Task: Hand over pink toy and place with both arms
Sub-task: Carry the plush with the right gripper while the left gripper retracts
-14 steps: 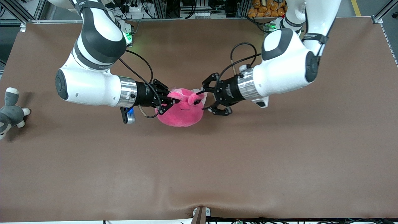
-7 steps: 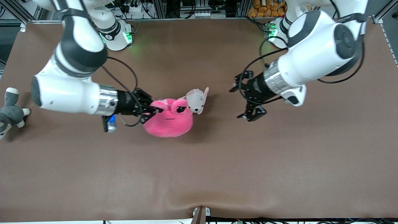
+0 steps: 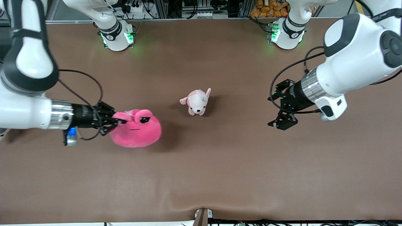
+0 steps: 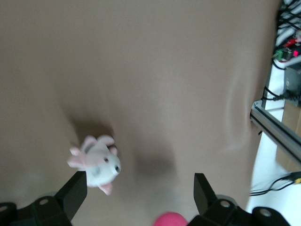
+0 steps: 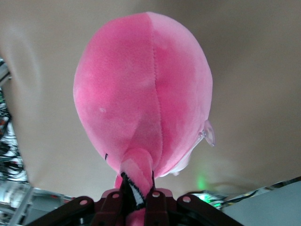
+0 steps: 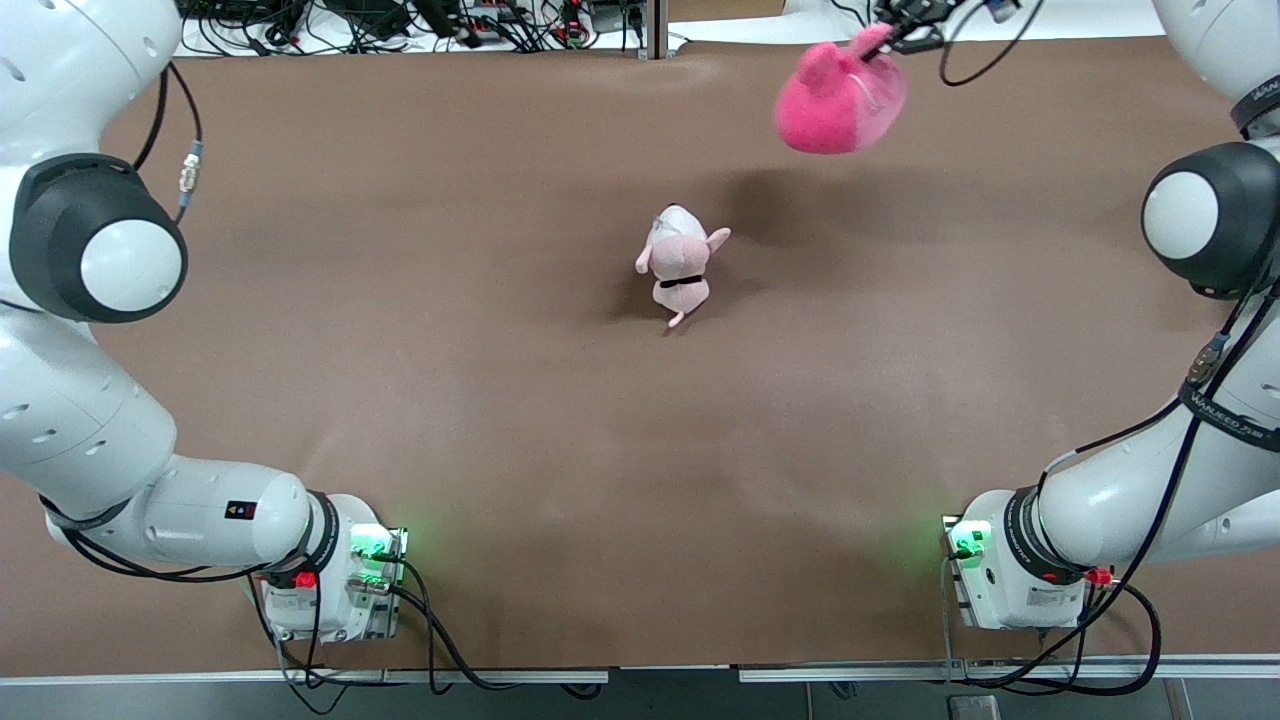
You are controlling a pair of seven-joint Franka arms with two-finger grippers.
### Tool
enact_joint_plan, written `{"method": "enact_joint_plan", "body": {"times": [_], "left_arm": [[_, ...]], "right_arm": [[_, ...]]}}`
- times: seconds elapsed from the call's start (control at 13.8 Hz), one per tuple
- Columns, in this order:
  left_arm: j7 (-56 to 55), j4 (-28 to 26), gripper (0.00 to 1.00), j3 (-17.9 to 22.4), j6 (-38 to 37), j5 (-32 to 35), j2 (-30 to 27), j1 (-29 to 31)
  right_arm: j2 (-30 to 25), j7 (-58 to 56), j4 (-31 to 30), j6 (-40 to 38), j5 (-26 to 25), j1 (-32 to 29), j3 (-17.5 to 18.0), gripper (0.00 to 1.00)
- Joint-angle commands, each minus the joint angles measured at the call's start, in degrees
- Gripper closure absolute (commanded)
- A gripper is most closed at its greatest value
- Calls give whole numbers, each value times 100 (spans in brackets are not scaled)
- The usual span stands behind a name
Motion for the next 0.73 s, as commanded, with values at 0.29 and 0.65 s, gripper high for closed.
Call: {"method": "enact_joint_plan", "body": {"times": [0.29, 0.65], "left_arm": [[3880, -147, 0, -30, -669, 167, -286, 778], [6836, -217, 0, 357, -1354, 1146, -821, 859]], "right_arm": [[397, -1473, -103, -899, -728, -943, 109, 100], [485, -2325, -367, -1094, -1018, -1619, 109, 100]]}}
